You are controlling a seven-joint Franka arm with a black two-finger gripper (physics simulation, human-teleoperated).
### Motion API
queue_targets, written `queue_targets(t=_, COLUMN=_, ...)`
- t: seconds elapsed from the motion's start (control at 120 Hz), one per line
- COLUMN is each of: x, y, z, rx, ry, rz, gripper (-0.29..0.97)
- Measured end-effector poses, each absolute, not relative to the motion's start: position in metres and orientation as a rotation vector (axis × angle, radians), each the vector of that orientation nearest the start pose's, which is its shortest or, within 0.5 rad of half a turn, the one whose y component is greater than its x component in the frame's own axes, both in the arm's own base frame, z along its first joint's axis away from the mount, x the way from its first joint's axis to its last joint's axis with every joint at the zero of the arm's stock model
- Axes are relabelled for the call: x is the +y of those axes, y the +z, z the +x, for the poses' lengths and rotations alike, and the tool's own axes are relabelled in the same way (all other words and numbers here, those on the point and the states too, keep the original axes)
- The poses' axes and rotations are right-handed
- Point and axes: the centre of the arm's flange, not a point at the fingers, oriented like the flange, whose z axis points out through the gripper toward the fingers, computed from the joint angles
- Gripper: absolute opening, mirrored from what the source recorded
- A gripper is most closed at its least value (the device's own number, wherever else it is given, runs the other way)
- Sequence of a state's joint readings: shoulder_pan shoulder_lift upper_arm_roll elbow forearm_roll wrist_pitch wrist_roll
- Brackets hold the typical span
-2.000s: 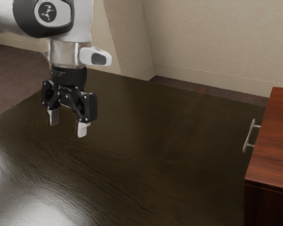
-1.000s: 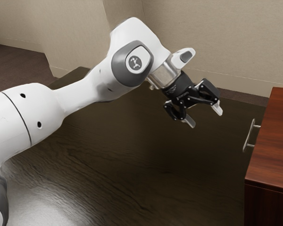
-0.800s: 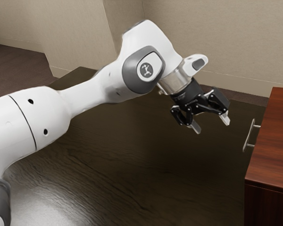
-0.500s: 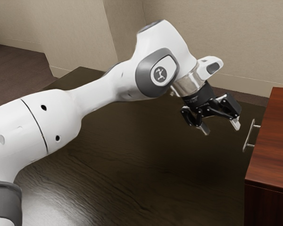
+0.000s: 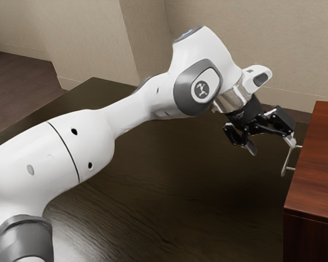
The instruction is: Pull the drawer handle with one arm to open the drawer
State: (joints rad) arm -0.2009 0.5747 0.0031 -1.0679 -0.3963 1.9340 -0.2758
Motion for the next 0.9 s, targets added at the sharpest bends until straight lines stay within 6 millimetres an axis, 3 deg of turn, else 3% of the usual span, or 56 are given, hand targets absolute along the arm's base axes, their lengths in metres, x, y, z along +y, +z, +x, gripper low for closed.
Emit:
queue_targets(t=0.333, x=-0.174, y=0.518, z=0.73, rx=-0.327, ry=-0.298, rz=-3.546, gripper=0.68)
queue_targets(t=0.458, x=-0.169, y=0.527, z=0.727, rx=-0.343, ry=-0.309, rz=-3.546, gripper=0.68)
queue_targets(t=0.642, x=-0.179, y=0.523, z=0.722, rx=-0.321, ry=-0.275, rz=-3.563, gripper=0.68)
queue_targets(t=0.9, x=-0.184, y=0.546, z=0.714, rx=-0.286, ry=-0.319, rz=-3.569, gripper=0.68)
